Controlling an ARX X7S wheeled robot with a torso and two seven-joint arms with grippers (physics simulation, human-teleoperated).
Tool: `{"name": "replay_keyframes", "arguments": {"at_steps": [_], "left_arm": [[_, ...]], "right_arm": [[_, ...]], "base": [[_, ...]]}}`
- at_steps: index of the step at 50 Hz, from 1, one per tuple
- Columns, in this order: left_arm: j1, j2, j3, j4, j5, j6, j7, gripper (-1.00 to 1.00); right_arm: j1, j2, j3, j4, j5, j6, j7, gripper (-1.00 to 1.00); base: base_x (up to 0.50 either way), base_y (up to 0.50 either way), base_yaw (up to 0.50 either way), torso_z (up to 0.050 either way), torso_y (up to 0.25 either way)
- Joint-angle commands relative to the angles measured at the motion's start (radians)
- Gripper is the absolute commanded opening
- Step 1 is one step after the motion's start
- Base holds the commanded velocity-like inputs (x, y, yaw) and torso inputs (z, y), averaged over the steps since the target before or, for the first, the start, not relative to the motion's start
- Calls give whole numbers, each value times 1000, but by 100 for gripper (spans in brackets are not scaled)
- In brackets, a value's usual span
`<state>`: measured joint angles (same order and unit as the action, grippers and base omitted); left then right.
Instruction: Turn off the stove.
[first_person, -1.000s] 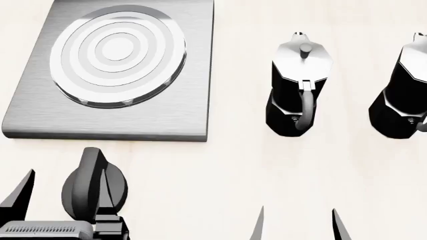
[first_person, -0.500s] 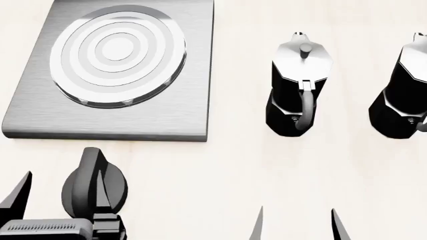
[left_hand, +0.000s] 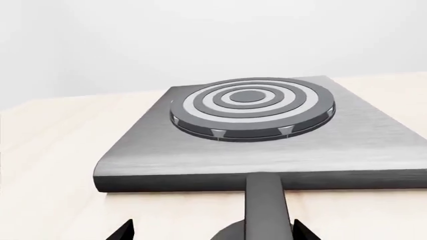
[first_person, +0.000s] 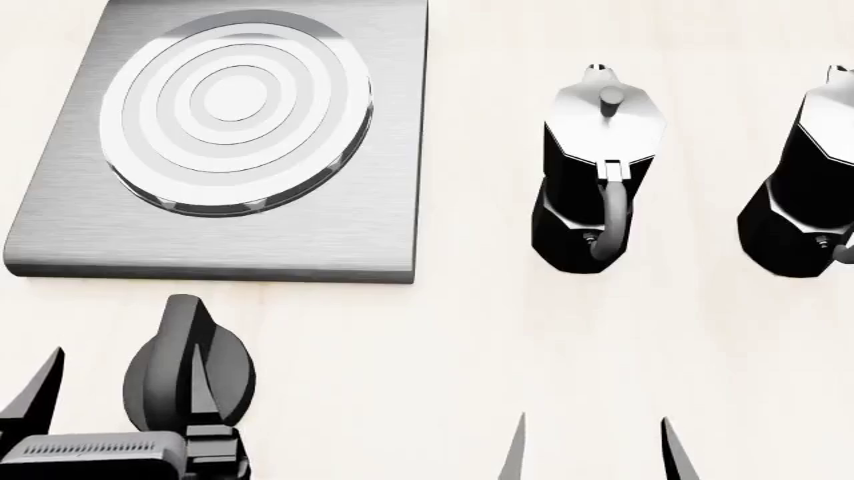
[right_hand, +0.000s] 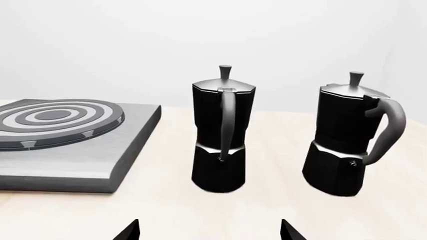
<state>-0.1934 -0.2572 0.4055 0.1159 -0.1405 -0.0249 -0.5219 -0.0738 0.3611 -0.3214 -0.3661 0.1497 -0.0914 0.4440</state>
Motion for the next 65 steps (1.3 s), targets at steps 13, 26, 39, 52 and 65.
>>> {"name": "replay_keyframes", "arguments": {"at_steps": [13, 26, 39, 52, 65], "left_arm": [[-10, 17, -24, -48, -8, 29, 26, 100], [-5, 11, -24, -48, -11, 31, 20, 100], [6, 3, -27, -49, -13, 40, 8, 100], [27, -9, -33, -48, -22, 48, 0, 100], [45, -19, -43, -50, -34, 56, -10, 100]], "right_arm": [[1, -12, 16, 3, -18, 2, -16, 100], [3, -9, 14, 4, -16, 3, -12, 100], [3, -5, 12, 0, -16, 4, -8, 100], [4, -3, 10, 0, -14, 4, -5, 100], [6, 0, 6, 2, -13, 2, -3, 100]], "base": [[0, 0, 0, 0, 0], [0, 0, 0, 0, 0], [0, 0, 0, 0, 0], [0, 0, 0, 0, 0], [0, 0, 0, 0, 0]]}}
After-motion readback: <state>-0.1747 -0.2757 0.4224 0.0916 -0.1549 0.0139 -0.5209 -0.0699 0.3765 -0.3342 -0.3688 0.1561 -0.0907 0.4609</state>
